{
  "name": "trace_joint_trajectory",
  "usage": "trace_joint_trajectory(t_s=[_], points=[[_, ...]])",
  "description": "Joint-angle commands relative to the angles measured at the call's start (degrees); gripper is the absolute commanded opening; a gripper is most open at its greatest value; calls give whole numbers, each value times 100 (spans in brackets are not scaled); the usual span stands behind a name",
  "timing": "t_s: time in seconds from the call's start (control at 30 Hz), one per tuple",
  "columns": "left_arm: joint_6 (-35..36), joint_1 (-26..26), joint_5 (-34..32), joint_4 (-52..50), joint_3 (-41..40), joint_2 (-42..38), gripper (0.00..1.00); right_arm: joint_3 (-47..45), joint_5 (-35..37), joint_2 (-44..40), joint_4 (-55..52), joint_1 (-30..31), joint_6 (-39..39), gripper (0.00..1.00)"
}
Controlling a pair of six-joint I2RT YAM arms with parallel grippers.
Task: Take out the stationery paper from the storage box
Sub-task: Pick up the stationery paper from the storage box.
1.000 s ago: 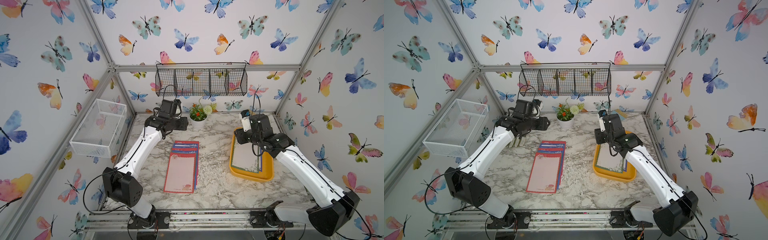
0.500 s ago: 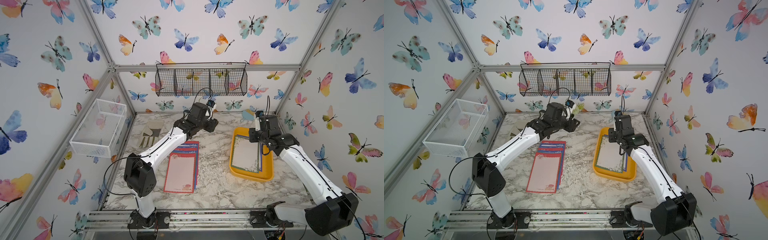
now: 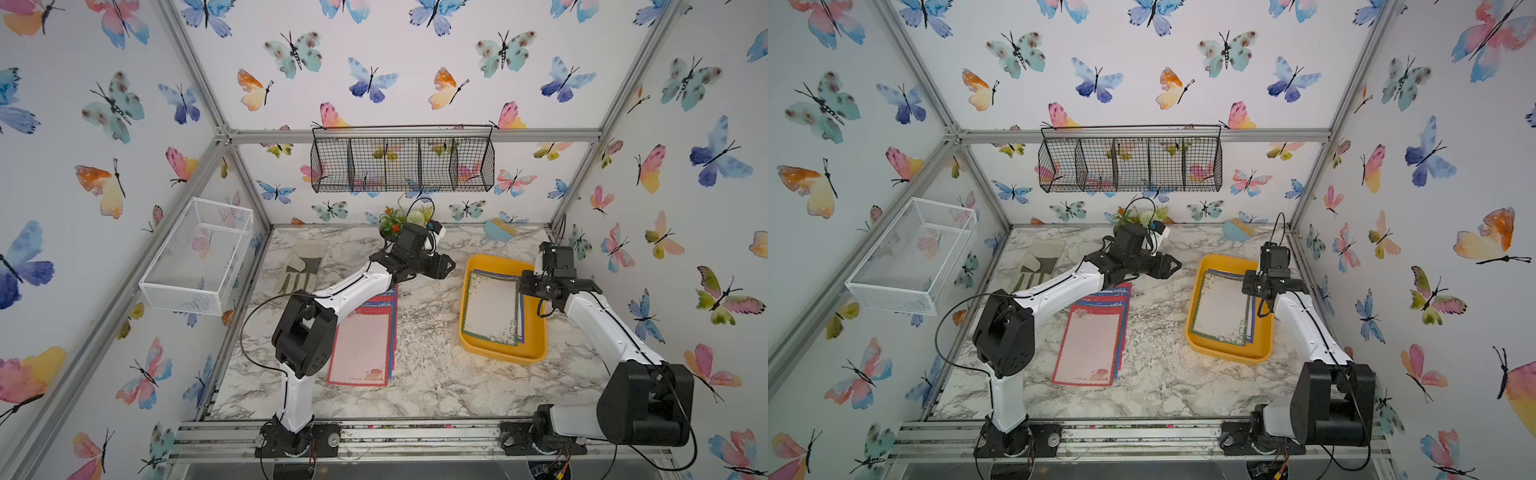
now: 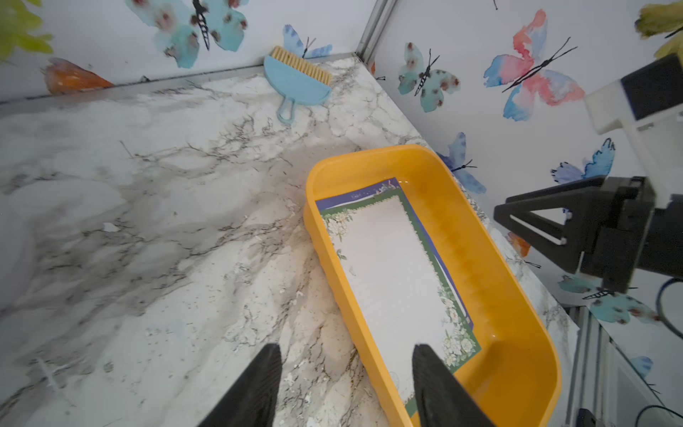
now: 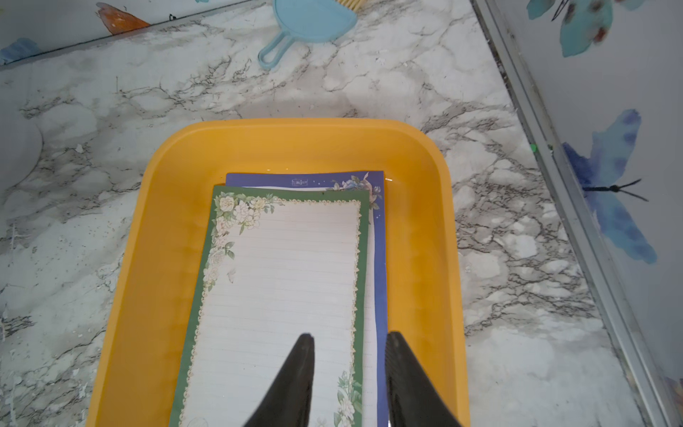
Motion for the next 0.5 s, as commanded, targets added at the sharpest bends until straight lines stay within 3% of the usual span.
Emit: trace_joint_trajectory(t_s=[0.0, 0.47], points=[[-411, -150, 625, 176, 33, 159, 60, -159, -271, 100, 423, -80, 172, 35], [-486, -311, 926, 340, -313, 456, 60, -426, -449, 200, 703, -152, 166, 38]])
